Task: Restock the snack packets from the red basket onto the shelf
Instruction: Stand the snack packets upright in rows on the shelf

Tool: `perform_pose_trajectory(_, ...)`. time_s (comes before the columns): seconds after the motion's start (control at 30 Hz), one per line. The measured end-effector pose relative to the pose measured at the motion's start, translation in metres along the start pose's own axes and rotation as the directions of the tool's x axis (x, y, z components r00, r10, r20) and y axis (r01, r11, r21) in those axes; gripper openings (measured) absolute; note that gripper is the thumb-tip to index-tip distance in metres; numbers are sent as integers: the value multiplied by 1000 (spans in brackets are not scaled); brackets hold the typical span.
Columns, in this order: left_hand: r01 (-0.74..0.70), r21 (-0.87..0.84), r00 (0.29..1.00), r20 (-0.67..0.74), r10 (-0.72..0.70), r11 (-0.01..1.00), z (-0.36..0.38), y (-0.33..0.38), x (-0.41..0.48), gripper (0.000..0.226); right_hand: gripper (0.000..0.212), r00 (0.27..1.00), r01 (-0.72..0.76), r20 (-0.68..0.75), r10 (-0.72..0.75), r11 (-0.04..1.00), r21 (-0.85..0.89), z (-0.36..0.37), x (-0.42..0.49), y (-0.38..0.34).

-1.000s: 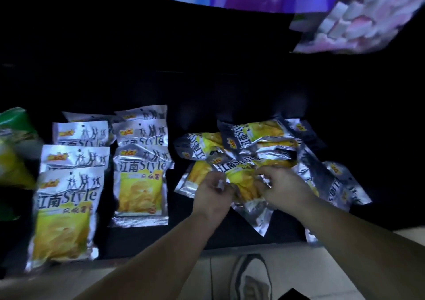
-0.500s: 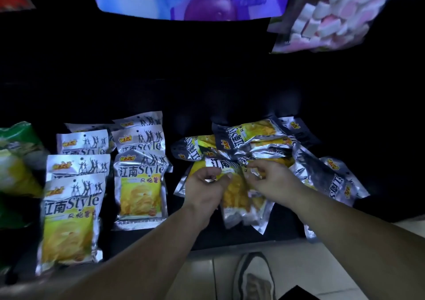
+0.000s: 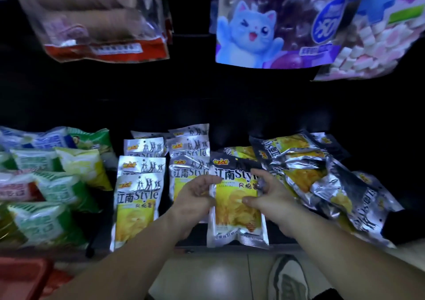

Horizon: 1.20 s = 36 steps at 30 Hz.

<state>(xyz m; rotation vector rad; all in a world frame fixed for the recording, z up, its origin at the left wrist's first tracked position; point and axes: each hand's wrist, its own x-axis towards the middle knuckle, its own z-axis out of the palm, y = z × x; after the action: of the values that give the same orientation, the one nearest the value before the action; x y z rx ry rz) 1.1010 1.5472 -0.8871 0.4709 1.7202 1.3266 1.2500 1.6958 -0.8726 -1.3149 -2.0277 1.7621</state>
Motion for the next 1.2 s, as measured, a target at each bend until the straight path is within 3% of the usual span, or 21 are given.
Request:
perform_pose_trajectory(0.2, 4, 278, 980, -194, 52, 961, -49, -31, 4, 57, 74, 992, 127, -12, -129, 989, -73, 66, 1, 13)
perform_pose_trajectory(0.33, 29, 383, 956, -281, 87, 923, -69, -46, 8, 46, 76, 983, 182, 21, -182, 948, -262, 99, 22, 16)
perform_pose_trajectory(0.5, 55, 290, 949, -312, 40, 955, -75, -61, 15, 46, 81, 975, 221, 43, -219, 915, -338, 125, 40, 29)
perform_pose_trajectory(0.6, 51, 411, 933, -344, 103, 910, -77, -68, 10, 43, 85, 972, 233, 85, -217, 888, -396, 140, 40, 38)
perform_pose_trajectory(0.67, 16, 480, 935, -319, 157, 877, -78, -74, 5, 46, 86, 971, 240, 105, -217, 827, -509, 147, 41, 44)
perform_pose_trajectory(0.8, 12, 536, 988, -137, 73, 844, -70, -90, -4, 60, 84, 978, 203, 107, -181, 681, -704, 148, 43, 49)
perform_pose_trajectory(0.9, 23, 567, 998, -59, 13, 823, -65, -103, -7, 78, 79, 981, 183, 81, -175, 714, -676, 142, 43, 49)
perform_pose_trajectory(1.0, 39, 558, 997, -78, 6, 829, -63, -106, -5, 86, 76, 977, 208, 93, -192, 751, -627, 135, 42, 46)
perform_pose_trajectory(1.2, 66, 517, 970, -235, 68, 853, -60, -100, 3, 59, 59, 977, 195, 43, -211, 786, -587, 117, 40, 37)
